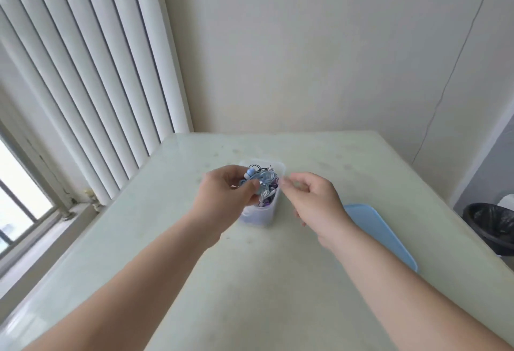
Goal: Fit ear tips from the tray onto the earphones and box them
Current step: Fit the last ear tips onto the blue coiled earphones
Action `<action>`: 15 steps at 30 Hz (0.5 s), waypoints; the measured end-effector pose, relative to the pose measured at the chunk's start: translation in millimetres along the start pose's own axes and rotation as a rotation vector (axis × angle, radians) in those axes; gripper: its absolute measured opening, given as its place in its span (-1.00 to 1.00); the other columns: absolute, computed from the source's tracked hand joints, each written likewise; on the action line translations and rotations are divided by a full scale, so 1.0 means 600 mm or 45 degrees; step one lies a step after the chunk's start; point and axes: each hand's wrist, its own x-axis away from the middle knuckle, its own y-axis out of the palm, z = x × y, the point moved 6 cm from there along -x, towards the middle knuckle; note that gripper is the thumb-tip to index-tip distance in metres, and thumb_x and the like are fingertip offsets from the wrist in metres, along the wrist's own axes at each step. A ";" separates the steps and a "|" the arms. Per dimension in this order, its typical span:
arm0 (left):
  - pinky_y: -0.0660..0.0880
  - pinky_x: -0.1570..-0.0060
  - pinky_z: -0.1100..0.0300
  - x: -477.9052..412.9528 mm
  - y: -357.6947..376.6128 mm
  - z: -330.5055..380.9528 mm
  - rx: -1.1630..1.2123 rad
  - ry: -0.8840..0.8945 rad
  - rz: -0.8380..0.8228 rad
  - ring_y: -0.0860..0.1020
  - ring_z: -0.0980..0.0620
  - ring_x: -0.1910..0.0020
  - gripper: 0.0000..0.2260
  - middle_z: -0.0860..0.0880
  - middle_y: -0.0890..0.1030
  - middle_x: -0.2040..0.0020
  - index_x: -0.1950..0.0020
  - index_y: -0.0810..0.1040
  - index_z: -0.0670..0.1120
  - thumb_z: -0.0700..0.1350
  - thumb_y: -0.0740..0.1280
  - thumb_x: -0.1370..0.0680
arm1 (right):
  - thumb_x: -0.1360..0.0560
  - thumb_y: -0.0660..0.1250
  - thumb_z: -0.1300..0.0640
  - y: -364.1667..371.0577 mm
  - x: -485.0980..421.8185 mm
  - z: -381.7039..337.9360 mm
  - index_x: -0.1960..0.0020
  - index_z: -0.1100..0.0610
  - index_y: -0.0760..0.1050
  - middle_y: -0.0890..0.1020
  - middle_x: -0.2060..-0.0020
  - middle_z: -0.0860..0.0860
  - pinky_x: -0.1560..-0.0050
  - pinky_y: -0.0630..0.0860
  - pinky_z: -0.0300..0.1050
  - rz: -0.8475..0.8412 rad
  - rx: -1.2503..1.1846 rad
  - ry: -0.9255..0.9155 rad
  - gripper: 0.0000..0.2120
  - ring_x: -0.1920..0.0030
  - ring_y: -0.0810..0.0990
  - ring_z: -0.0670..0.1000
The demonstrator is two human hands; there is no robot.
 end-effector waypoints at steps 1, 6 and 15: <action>0.63 -0.16 -0.03 -0.013 -0.018 -0.002 -0.040 -0.005 0.039 0.76 -0.08 0.12 -0.92 -0.14 0.75 0.05 -0.04 0.69 -0.04 -0.19 0.43 -0.59 | -0.52 0.45 -0.13 0.014 -0.011 0.007 -0.13 0.08 0.60 0.60 0.19 -0.09 0.24 0.37 -0.17 0.001 0.065 0.035 -0.68 0.25 0.51 -0.01; 0.57 0.18 0.15 -0.053 -0.037 -0.010 -0.217 -0.008 0.068 0.75 -0.04 0.17 -0.93 -0.16 0.73 0.05 -0.04 0.67 -0.08 -0.20 0.42 -0.59 | -0.49 0.35 0.02 0.058 -0.032 0.044 -0.04 0.25 0.57 0.56 0.37 0.05 0.36 0.28 -0.13 -0.075 0.182 0.193 -0.70 0.41 0.39 0.04; 0.53 0.13 0.06 -0.115 0.067 0.028 -0.976 0.676 -0.136 0.62 -0.14 0.11 -0.89 -0.08 0.67 0.04 -0.06 0.72 -0.10 -0.20 0.41 -0.57 | -0.47 0.28 0.22 0.037 0.005 0.041 -0.10 0.33 0.49 0.56 0.42 0.13 0.47 0.38 -0.11 -0.147 0.180 0.240 -0.75 0.54 0.43 0.08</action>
